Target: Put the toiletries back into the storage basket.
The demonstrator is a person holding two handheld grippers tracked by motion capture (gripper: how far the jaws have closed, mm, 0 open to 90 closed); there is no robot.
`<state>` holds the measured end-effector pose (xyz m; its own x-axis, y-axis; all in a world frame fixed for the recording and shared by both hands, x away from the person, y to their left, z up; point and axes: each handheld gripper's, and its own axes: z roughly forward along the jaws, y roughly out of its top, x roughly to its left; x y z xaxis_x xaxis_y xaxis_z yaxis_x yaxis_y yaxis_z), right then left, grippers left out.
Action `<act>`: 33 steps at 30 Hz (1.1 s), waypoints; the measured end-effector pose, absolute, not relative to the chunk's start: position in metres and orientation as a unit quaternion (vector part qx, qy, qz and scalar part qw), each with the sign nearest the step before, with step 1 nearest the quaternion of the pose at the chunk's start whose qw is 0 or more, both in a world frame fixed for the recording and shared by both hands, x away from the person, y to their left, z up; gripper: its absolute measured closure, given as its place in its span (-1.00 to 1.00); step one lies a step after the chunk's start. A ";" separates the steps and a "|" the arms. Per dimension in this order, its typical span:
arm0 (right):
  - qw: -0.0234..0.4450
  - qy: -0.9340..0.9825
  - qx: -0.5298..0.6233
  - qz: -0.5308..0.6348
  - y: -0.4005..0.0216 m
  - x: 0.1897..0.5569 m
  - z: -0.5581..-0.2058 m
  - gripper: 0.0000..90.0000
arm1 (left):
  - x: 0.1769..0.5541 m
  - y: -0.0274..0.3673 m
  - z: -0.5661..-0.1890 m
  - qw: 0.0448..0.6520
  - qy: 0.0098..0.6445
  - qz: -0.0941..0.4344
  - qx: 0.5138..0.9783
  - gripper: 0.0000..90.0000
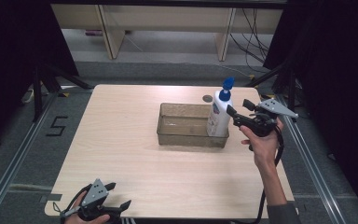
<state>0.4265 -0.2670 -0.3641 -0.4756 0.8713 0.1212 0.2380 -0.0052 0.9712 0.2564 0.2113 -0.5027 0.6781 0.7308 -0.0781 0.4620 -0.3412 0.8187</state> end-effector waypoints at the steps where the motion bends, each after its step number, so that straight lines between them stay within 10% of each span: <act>1: 0.279 0.649 0.429 0.563 -0.267 0.426 -0.364 -0.41 | 0.256 0.211 -0.503 0.438 0.371 0.154 0.804 -0.64; 33: 0.242 0.676 0.440 0.539 -0.265 0.400 -0.388 -0.48 | 0.258 0.214 -0.502 0.423 0.364 0.162 0.814 -0.64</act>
<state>0.3997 -0.2653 -0.3884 -0.4958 0.8558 0.1473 0.3348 0.0319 0.9417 0.2576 0.2144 -0.5017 0.6825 0.7295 -0.0446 0.4551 -0.3765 0.8069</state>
